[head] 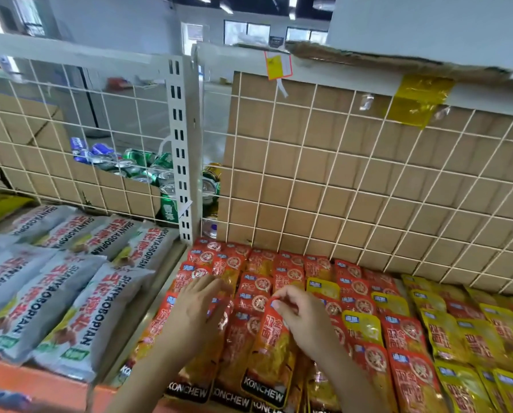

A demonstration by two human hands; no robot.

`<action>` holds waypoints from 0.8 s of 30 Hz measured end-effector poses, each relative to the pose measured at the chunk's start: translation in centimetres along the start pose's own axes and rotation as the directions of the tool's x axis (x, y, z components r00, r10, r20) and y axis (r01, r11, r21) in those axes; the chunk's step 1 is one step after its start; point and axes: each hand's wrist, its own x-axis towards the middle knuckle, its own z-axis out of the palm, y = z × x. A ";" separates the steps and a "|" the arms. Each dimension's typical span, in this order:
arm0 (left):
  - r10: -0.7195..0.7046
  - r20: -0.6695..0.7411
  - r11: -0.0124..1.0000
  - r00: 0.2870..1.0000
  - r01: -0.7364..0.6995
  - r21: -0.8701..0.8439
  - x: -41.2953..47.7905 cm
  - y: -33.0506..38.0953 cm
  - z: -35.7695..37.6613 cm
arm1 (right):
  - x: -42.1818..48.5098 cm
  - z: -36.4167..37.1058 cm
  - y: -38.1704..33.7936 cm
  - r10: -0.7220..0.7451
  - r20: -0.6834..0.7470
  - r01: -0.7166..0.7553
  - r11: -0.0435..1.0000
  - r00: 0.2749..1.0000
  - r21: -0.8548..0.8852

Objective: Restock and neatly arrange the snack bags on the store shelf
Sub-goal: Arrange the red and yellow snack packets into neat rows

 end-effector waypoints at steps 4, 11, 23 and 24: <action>-0.014 -0.037 1.000 0.999 0.014 -0.007 -0.9 -0.5 -1.2 | 0.6 2.3 -0.7 -0.030 0.004 0.030 0.988 1.000 -0.153; -0.025 -0.047 0.999 0.999 0.022 -0.049 -2.1 -0.6 -1.7 | 0.4 4.7 0.0 -0.176 -0.095 0.124 0.907 0.980 -0.403; 0.046 0.056 0.998 0.997 -0.044 -0.042 0.6 2.3 0.2 | -2.4 -3.6 4.6 0.016 -0.271 -0.109 0.937 0.962 -0.332; 0.061 0.067 0.998 0.996 -0.059 -0.034 1.2 3.0 0.5 | -2.8 -4.6 5.1 0.050 -0.280 -0.150 0.924 0.959 -0.351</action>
